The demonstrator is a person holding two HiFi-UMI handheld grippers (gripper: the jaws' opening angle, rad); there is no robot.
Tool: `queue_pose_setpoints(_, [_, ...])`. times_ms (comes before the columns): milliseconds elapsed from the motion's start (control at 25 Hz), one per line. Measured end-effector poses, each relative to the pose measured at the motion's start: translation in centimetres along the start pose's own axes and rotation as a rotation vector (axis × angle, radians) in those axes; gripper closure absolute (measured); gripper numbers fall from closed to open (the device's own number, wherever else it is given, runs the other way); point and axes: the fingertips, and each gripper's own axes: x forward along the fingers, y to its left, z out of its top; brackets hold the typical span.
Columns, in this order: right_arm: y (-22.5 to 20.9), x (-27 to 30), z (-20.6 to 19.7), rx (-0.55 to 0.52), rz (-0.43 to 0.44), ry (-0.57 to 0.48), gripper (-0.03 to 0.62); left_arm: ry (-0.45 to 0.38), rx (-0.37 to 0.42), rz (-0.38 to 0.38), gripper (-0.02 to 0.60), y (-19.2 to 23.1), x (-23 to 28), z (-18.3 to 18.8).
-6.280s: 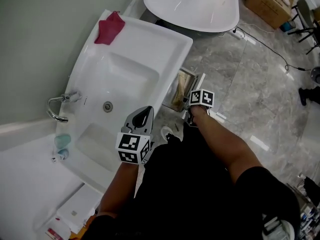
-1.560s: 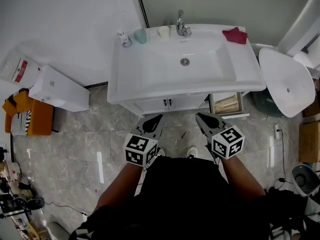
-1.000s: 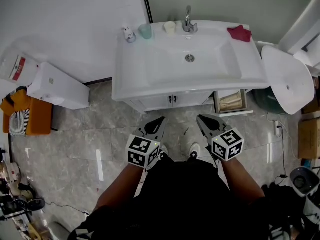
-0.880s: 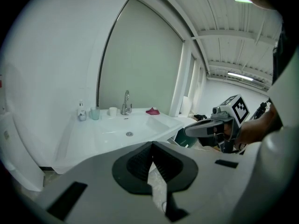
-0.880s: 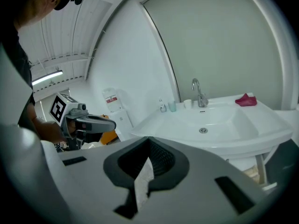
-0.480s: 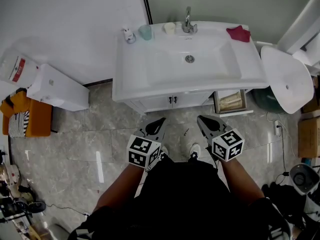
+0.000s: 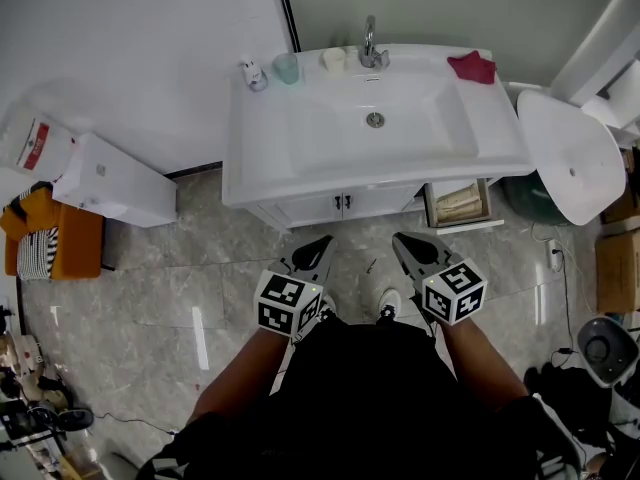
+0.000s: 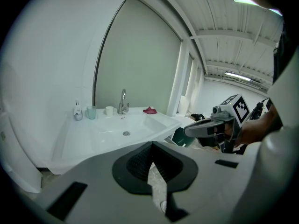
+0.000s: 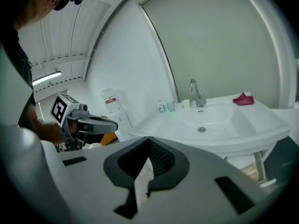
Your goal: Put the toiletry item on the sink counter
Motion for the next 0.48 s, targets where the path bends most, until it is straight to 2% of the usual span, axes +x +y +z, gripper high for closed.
queue_pose_setpoints(480, [-0.15, -0.21, -0.18, -0.001, -0.001, 0.007, 0.591, -0.006, 0.004, -0.008, 0.578, -0.33, 0.29, 0.4])
